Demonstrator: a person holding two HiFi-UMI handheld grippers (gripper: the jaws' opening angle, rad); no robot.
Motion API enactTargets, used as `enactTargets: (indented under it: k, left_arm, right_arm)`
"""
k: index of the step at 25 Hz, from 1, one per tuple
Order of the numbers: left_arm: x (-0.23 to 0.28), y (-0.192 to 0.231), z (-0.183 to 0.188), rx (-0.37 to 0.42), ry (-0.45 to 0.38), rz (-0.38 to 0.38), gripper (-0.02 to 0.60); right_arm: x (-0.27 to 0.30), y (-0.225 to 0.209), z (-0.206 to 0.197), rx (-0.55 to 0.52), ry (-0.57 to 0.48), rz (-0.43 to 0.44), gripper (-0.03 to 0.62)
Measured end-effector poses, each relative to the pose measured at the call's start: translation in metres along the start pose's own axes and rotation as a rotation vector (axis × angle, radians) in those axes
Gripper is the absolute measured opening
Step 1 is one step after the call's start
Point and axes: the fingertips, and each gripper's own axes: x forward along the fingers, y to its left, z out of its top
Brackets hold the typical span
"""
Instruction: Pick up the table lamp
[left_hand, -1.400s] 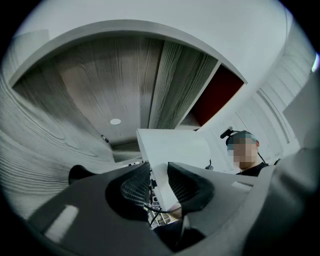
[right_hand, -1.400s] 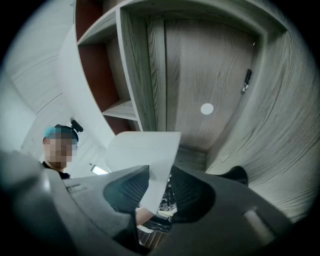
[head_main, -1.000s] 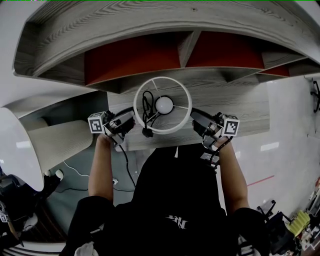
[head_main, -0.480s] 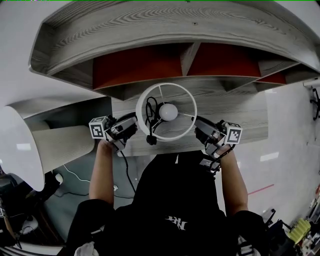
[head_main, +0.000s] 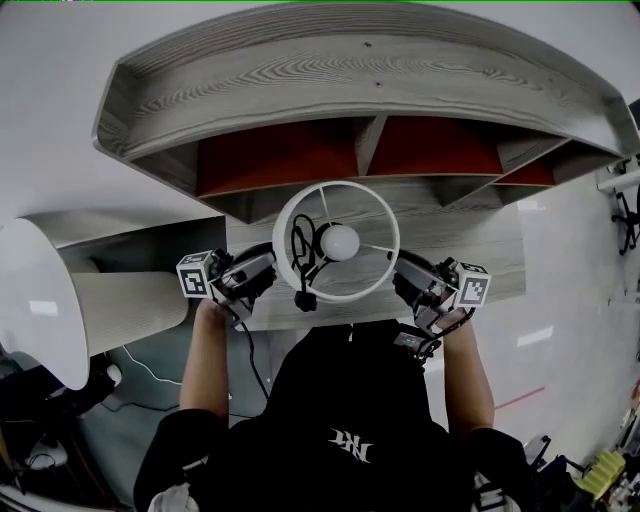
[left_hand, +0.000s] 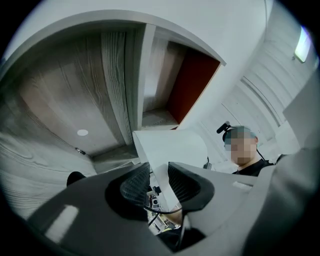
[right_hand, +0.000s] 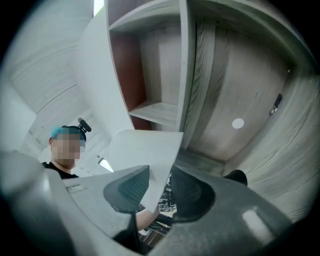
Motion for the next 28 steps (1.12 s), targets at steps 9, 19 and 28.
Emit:
enactTargets:
  k: [9, 19, 28]
  left_arm:
    - [0.024, -0.029, 0.004, 0.029, -0.007, -0.021, 0.118]
    - [0.048, -0.081, 0.023, 0.094, -0.027, -0.063, 0.120]
    - [0.063, -0.117, 0.034, 0.135, -0.035, -0.064, 0.120]
  right_arm:
    - [-0.008, 0.033, 0.019, -0.065, -0.031, -0.001, 0.137]
    - [-0.005, 0.089, 0.039, -0.129, -0.063, 0.030, 0.137]
    - [-0.004, 0.132, 0.046, -0.181, -0.081, 0.040, 0.138]
